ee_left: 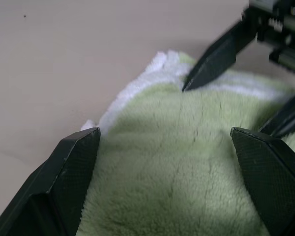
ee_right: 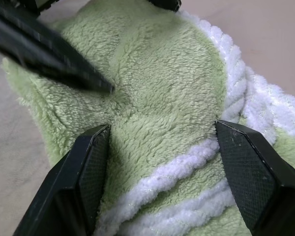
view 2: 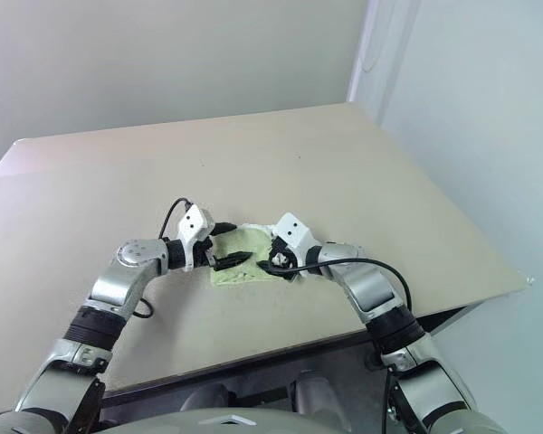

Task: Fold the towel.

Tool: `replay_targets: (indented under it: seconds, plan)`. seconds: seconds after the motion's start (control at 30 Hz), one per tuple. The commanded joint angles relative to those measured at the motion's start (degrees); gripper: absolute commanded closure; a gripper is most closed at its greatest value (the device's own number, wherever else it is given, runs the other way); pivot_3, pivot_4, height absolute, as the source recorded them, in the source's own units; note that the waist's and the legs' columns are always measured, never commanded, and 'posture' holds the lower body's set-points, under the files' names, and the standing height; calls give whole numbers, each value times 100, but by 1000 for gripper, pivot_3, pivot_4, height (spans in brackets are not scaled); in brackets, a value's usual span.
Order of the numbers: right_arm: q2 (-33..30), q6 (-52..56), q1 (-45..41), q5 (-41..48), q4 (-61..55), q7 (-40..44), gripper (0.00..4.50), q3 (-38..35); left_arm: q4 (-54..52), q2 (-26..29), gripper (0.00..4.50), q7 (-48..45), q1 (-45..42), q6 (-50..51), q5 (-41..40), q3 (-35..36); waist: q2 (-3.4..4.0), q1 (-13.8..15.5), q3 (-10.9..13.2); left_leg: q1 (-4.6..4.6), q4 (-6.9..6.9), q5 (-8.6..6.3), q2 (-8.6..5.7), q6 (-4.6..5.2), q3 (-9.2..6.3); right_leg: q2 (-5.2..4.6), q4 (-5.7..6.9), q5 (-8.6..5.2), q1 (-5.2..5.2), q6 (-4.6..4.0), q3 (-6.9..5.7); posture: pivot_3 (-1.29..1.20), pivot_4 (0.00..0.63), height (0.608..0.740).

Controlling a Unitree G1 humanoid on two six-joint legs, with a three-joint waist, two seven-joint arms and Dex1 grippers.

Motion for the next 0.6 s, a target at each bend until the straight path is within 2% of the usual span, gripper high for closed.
replay_targets:
  seconds: [0.03, 0.17, 0.27, 0.4, 0.6]
  plan:
    - [32, 55, -87, 316, -226, 158, 966, -380, -611, 317, 25, -513, -62, 713, -724, 386, 1, -2, 0, -1, -2, 0, 0, 0, 0, 0, 0, 1, -2, 1, 0, 0, 0, 740]
    - [59, 101, -134, 721, -522, 304, 966, -764, -755, 742, 25, -835, -85, 1178, -1118, 662, 3, -2, 2, -1, -5, 0, 0, 1, 0, 0, -1, 3, -3, 6, 0, 0, 0, 740]
    - [-34, 108, -65, 980, -948, 515, 966, -893, -758, 1191, 25, -1058, -14, 1064, -1055, 800, 4, -7, 4, -1, -5, 0, 1, 1, 0, 0, -1, -1, -4, -1, 0, 0, 0, 740]
    - [-518, -98, 86, 777, -1702, 860, 966, -515, -1132, 1907, 25, -1309, 644, 588, -808, 946, 10, -7, 8, -1, -14, -1, 3, 1, 3, -1, -4, -3, -9, -3, 1, 0, 0, 740]
    - [-995, -566, 174, 249, -1911, 1189, 966, 120, -1593, 2059, 25, -1146, 1273, 558, -890, 1127, 5, 22, 14, -5, -8, -3, 3, 3, 2, -5, -8, -6, -9, -4, -1, 0, 0, 740]
